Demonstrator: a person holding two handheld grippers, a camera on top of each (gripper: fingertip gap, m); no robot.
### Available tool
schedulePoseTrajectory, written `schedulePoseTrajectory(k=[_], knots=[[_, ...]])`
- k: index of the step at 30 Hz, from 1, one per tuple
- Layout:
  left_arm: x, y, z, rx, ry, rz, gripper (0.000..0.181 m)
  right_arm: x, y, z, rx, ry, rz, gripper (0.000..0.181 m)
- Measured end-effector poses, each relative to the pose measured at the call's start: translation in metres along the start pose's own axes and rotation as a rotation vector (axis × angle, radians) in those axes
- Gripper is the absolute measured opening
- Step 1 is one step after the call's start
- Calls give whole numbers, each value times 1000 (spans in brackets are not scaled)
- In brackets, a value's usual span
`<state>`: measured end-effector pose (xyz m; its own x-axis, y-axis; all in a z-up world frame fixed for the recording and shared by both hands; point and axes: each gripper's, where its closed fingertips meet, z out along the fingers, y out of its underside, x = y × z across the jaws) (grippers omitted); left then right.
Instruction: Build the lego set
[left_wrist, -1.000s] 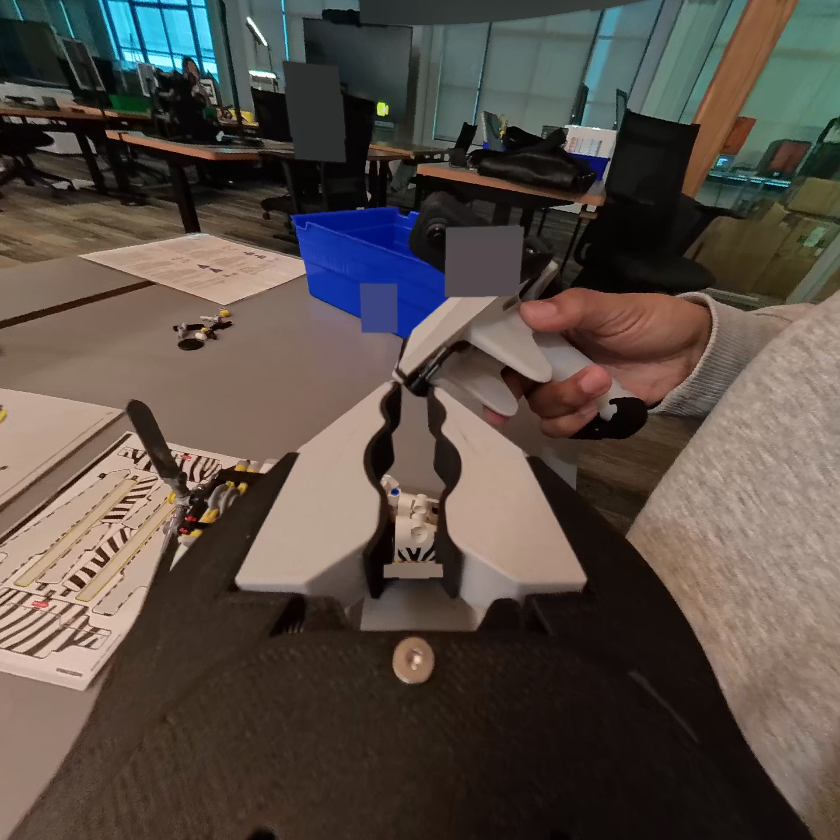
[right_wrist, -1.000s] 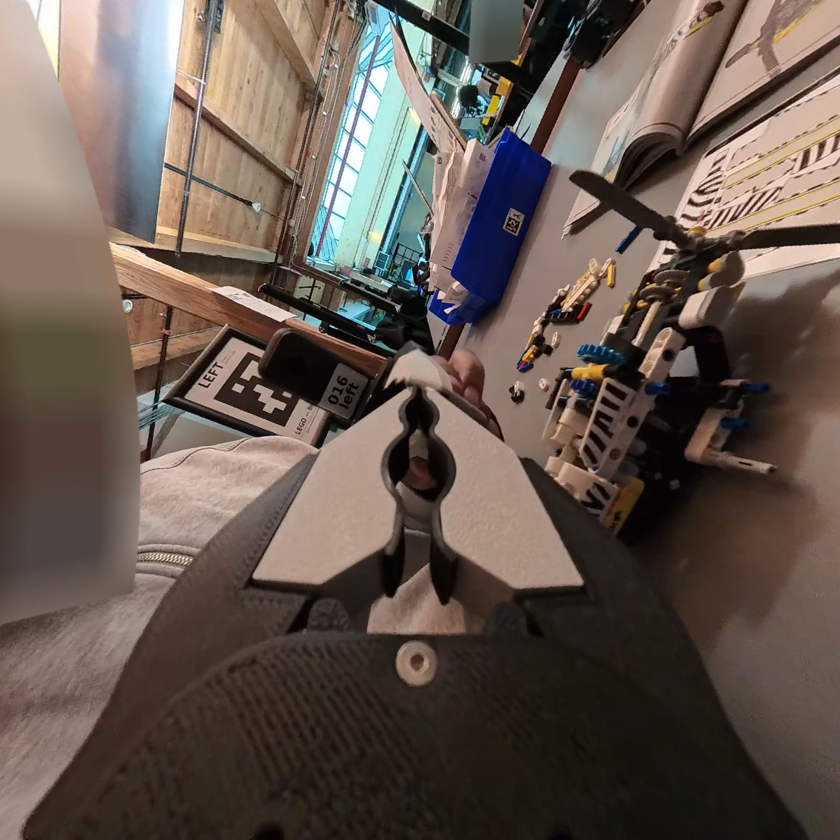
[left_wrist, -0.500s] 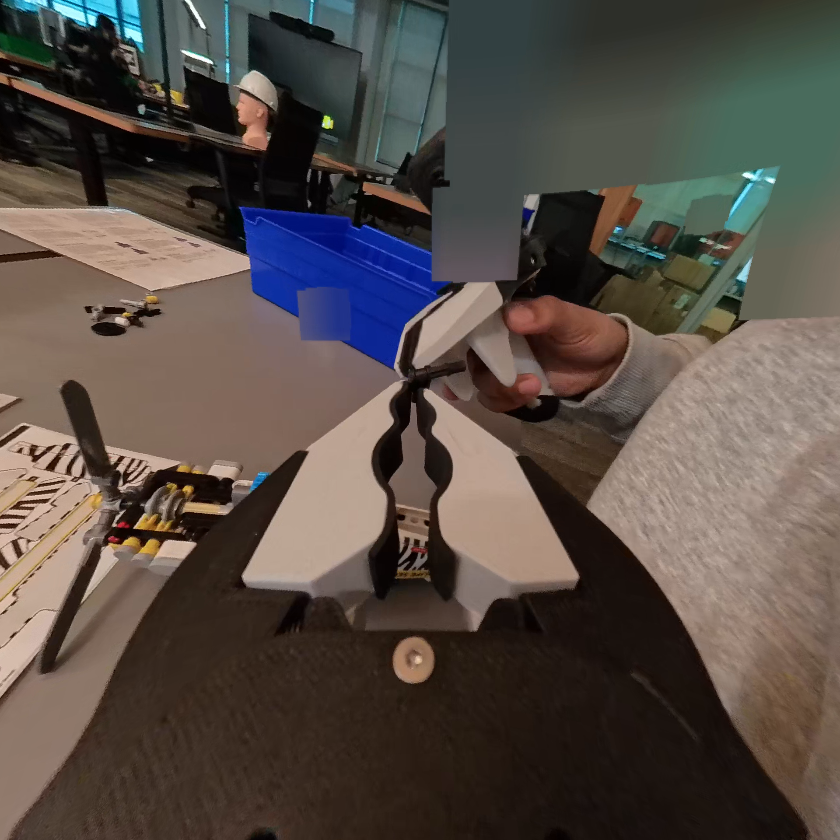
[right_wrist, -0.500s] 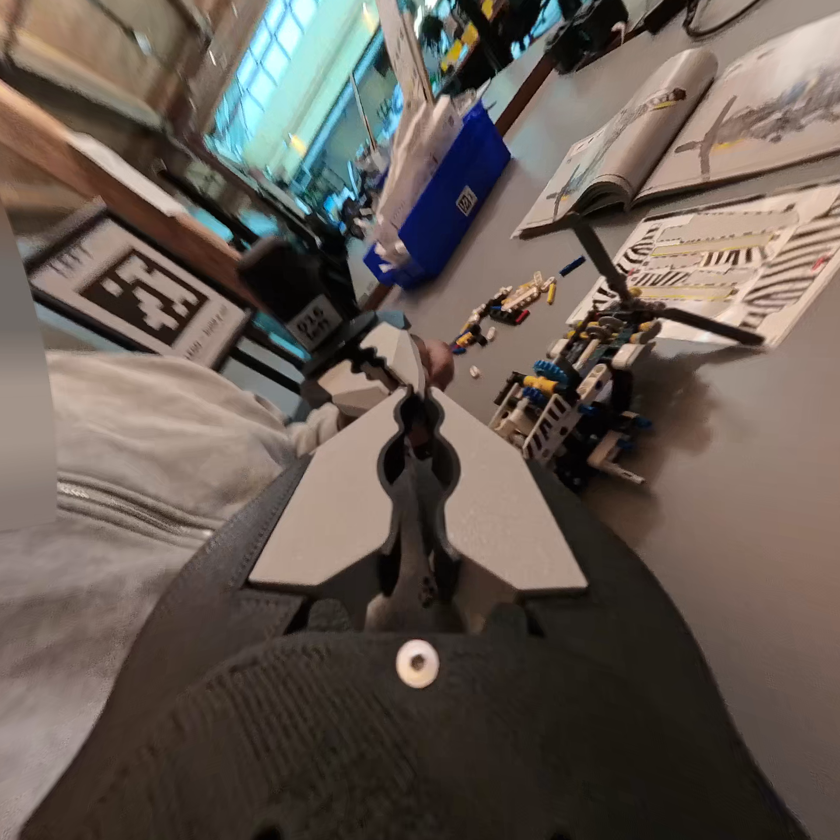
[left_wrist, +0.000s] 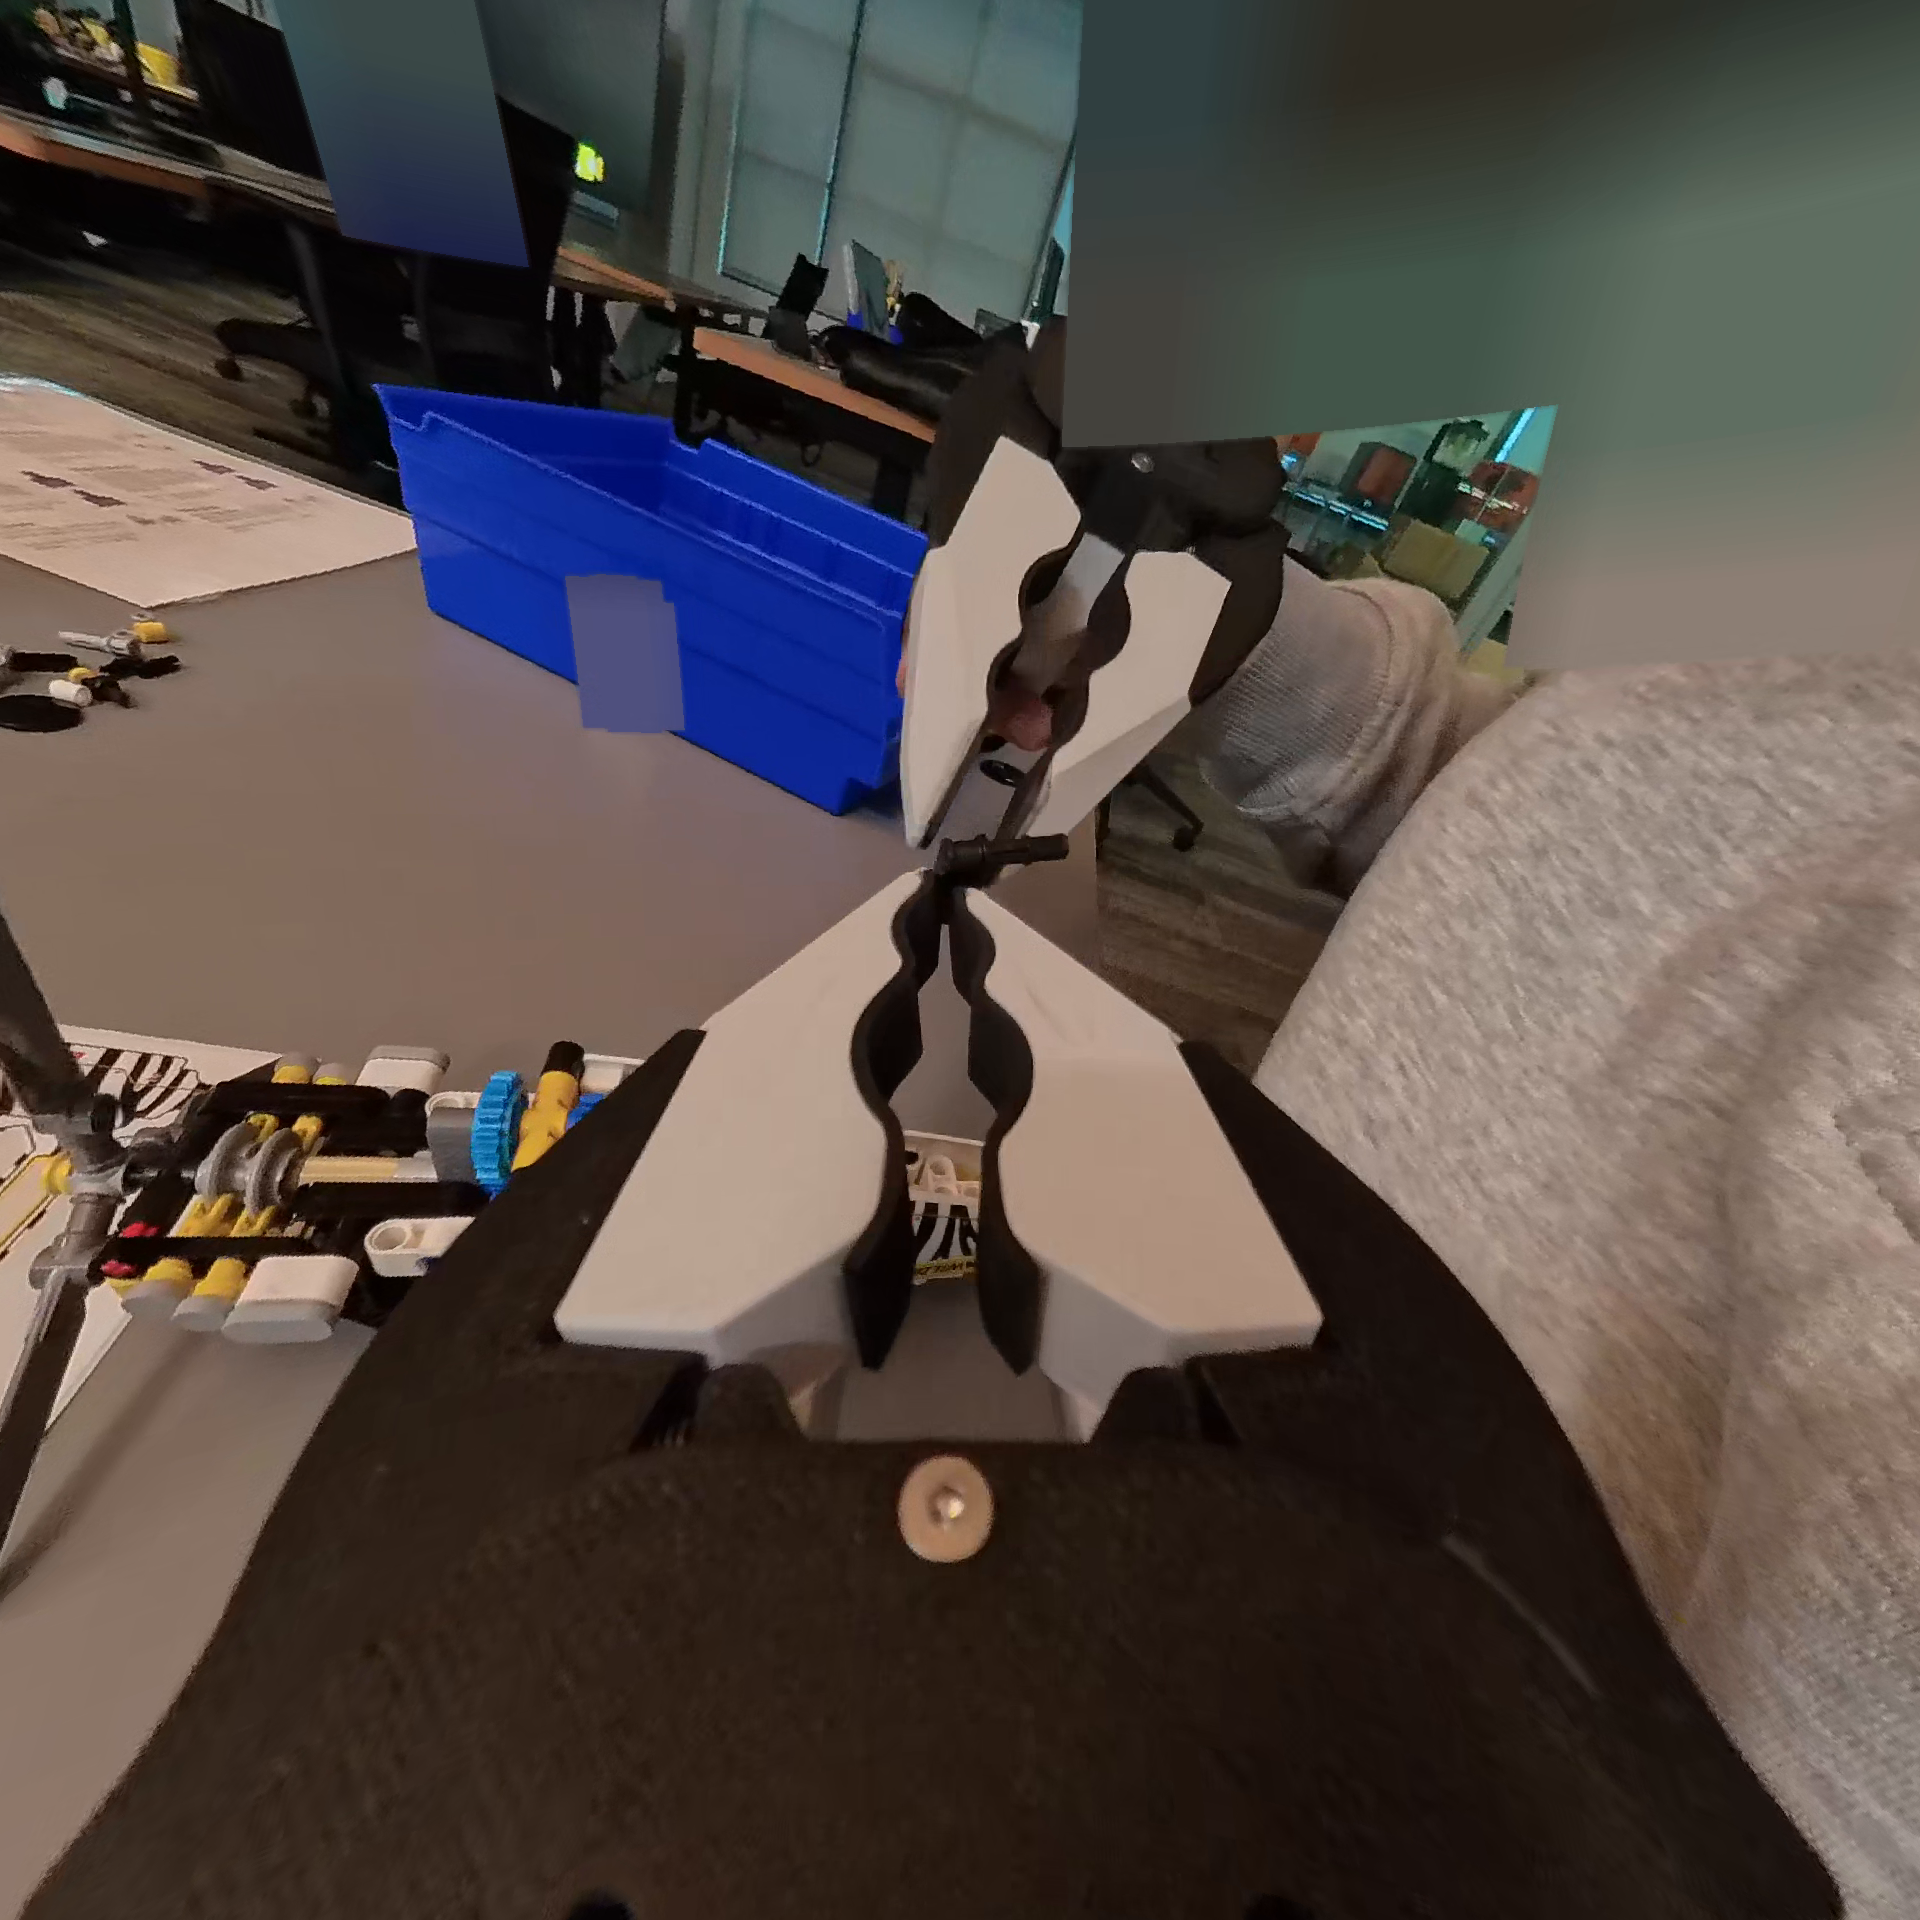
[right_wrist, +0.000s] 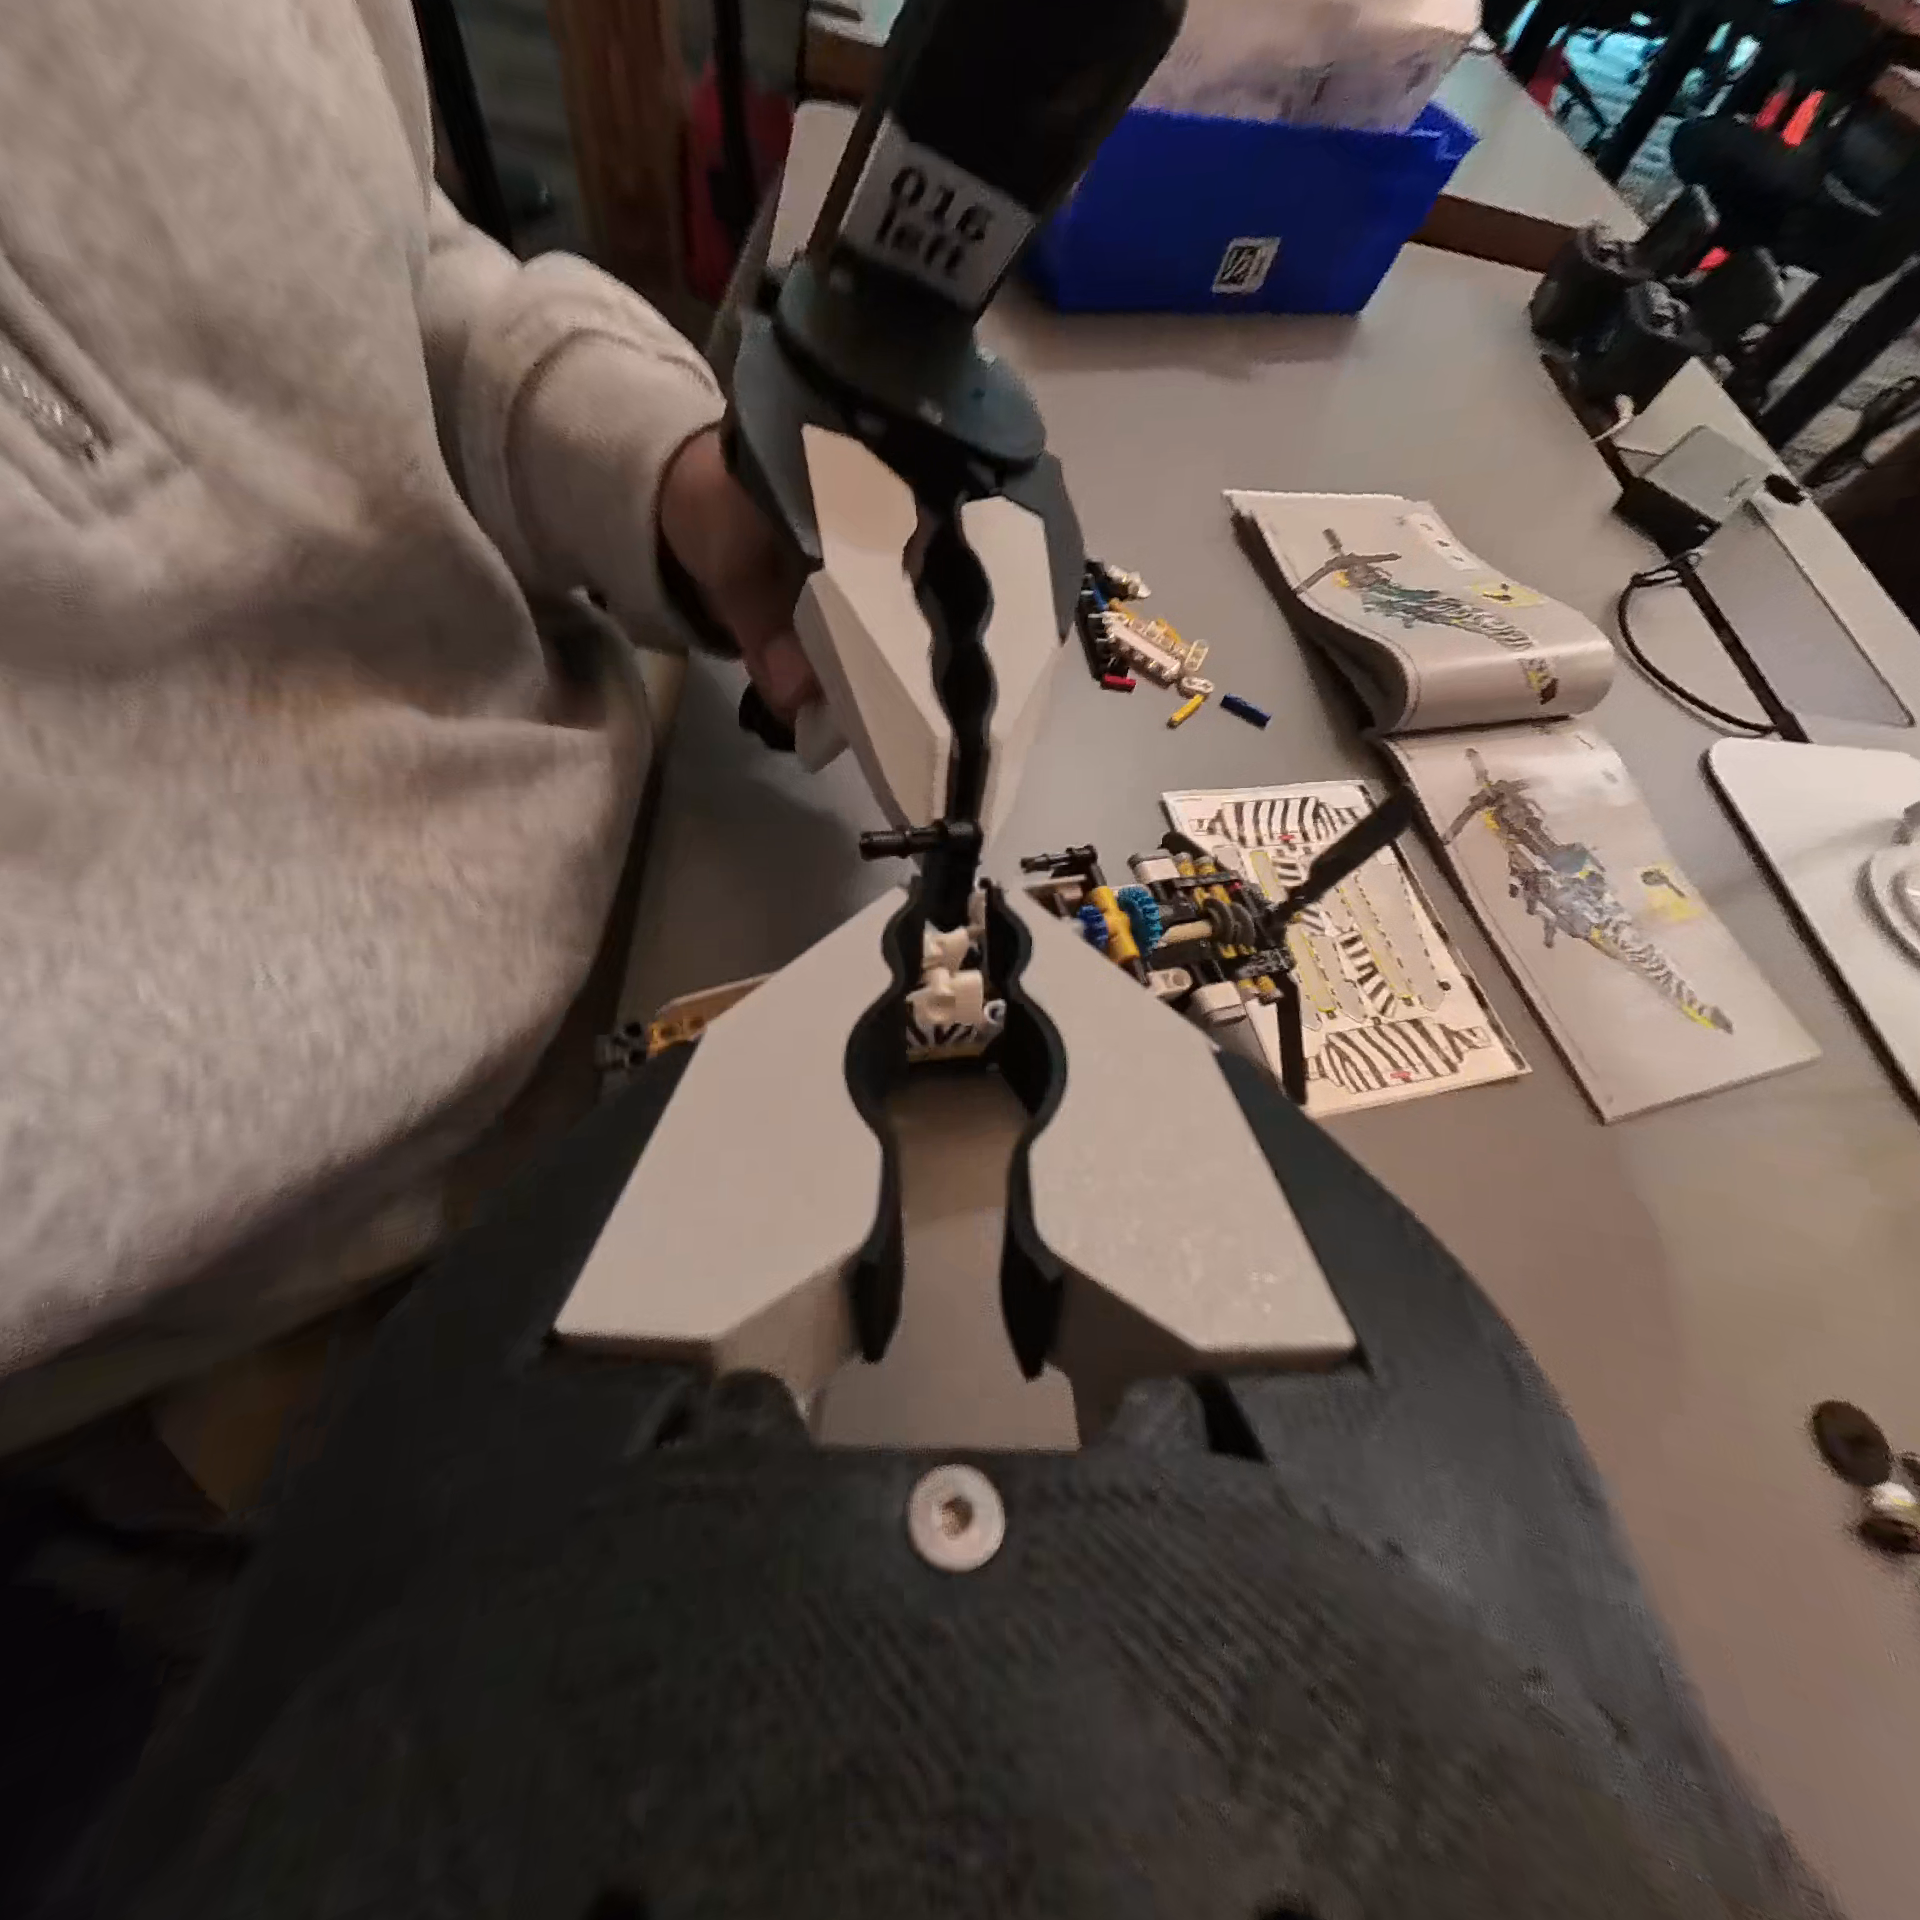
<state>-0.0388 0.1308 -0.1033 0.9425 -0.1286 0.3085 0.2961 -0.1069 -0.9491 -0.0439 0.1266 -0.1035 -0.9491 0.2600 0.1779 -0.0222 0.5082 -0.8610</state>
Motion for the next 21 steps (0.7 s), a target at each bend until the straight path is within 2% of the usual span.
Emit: schedulePoseTrajectory(k=[6, 10, 12, 13, 15, 21], knots=[[3, 7, 3, -50, 14, 23, 0, -7, 3, 4, 4, -75, -12, 8], [-3, 7, 4, -52, -24, 29, 0, -3, 5, 5, 29, -63, 15, 6], [-9, 1, 3, -9, -52, 1, 9, 4, -1, 2, 103, -32, 61, 6], [-9, 0, 3, 4, -45, -21, 19, 8, -7, 0, 167, -15, 100, 6], [-8, 0, 5, 5, -26, -54, 24, 12, -21, -4, 311, -10, 191, 6], [-7, -12, 6, 59, -50, 34, 3, 16, -24, -3, 489, 10, 337, 5]])
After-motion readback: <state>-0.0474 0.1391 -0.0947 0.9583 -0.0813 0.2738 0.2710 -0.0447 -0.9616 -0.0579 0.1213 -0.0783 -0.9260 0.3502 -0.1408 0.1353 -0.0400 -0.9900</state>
